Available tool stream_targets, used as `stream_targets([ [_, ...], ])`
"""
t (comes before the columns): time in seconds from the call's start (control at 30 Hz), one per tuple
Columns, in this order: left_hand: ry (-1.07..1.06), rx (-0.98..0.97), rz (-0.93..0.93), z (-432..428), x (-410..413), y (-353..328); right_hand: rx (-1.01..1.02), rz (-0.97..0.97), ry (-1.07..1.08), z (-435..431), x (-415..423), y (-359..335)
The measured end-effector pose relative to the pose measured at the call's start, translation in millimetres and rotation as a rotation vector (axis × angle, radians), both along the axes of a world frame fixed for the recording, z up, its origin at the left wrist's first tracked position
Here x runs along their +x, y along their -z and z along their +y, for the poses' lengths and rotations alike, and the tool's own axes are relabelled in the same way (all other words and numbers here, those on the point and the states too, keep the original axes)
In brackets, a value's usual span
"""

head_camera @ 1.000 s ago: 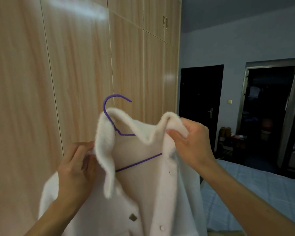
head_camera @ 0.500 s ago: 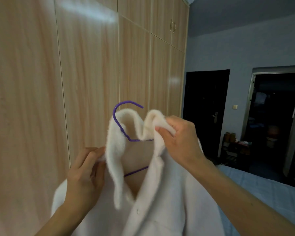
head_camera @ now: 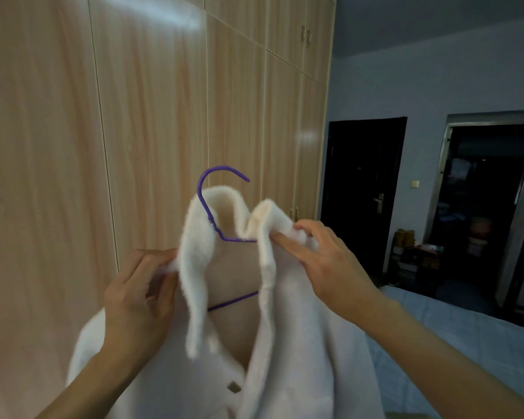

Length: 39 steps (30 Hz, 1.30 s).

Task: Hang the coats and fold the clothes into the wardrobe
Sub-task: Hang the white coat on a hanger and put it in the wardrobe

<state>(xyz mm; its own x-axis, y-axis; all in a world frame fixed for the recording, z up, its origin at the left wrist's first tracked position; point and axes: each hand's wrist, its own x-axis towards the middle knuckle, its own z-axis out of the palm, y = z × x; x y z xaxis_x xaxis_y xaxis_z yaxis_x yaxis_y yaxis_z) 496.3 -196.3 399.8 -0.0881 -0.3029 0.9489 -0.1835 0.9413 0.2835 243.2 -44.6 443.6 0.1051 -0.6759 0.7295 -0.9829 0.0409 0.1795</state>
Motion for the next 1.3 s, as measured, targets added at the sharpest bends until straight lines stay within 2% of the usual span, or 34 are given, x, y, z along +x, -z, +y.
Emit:
stream_targets([
  [0.13,0.006,-0.006,-0.012,1.9,2.0,-1.7,-0.127,-0.046,-0.084,-2.3,-9.3,11.8],
  [0.3,0.001,-0.024,-0.040,9.6,6.8,-1.9,-0.291,-0.338,-0.171,-5.1,-17.0,22.5],
  [0.63,-0.062,-0.043,-0.082,4.1,19.0,-1.9,-0.113,-0.280,-0.264,2.4,-2.9,11.3],
  [0.87,0.027,-0.088,-0.128,12.7,20.2,-8.4,-0.014,-0.399,-0.318,5.3,5.3,7.0],
  [1.1,0.079,-0.140,-0.160,22.3,15.4,-11.2,0.073,-0.336,-0.371,4.1,23.5,-8.3],
  [1.3,0.043,-0.073,-0.133,22.7,6.4,-4.4,-0.014,-0.358,-0.326,-0.5,35.8,-7.0],
])
